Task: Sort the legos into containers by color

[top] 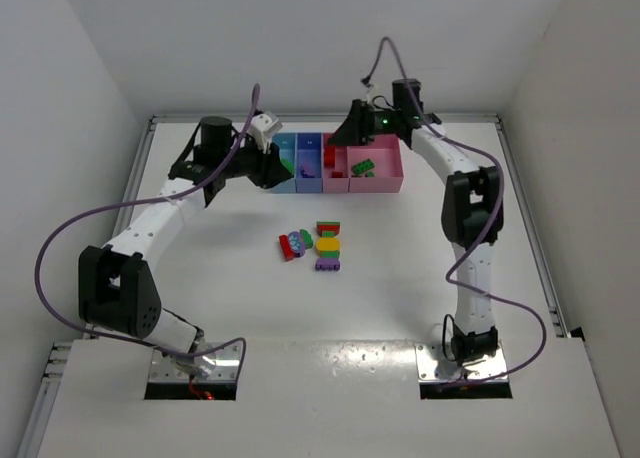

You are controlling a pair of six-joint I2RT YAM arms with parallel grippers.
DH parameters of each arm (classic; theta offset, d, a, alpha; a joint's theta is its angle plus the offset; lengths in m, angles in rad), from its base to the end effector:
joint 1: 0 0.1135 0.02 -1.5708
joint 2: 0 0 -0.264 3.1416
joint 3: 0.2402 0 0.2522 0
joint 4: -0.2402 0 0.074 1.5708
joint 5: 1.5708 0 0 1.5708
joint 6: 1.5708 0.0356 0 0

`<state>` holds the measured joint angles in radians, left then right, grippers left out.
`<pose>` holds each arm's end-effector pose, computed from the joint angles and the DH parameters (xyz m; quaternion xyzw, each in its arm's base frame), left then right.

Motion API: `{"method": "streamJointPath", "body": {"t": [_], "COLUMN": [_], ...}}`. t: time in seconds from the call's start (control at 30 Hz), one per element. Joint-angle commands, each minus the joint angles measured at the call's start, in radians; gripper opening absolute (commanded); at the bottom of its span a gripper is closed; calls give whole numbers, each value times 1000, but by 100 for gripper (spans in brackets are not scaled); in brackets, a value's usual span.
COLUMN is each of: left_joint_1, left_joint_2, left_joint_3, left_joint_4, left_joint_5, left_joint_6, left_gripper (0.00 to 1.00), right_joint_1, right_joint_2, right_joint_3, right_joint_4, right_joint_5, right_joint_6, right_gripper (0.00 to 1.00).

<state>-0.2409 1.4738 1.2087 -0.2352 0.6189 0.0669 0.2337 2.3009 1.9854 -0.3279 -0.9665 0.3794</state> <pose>0.3223 -0.1004 0.3206 0.2791 0.7858 -0.3032 0.4612 0.5019 0.1496 0.2347 -0.1496 0.8050 0.5157 0.2522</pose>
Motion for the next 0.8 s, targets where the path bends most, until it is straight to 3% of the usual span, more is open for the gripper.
{"method": "streamJointPath", "body": {"t": [0.0, 0.07, 0.1, 0.5, 0.77], "left_joint_1": [6, -5, -18, -170, -189], "left_joint_2": [-17, -17, -17, -44, -44], "left_joint_3": [-3, -3, -3, -3, 6], "left_joint_4": [86, 100, 100, 91, 82], "left_joint_5": [96, 96, 96, 4, -38], "left_joint_6": [22, 33, 33, 169, 178], "left_gripper": [21, 21, 21, 21, 21], "right_joint_1": [-43, -28, -28, 67, 85], "right_joint_2": [-103, -112, -112, -150, -170], "right_joint_3": [-187, -267, -267, -289, -316], "right_joint_4": [560, 770, 771, 710, 743], "right_joint_5": [-392, -454, -468, -543, -543], "right_joint_6": [531, 745, 769, 770, 770], "right_gripper": [71, 71, 71, 75, 75]}}
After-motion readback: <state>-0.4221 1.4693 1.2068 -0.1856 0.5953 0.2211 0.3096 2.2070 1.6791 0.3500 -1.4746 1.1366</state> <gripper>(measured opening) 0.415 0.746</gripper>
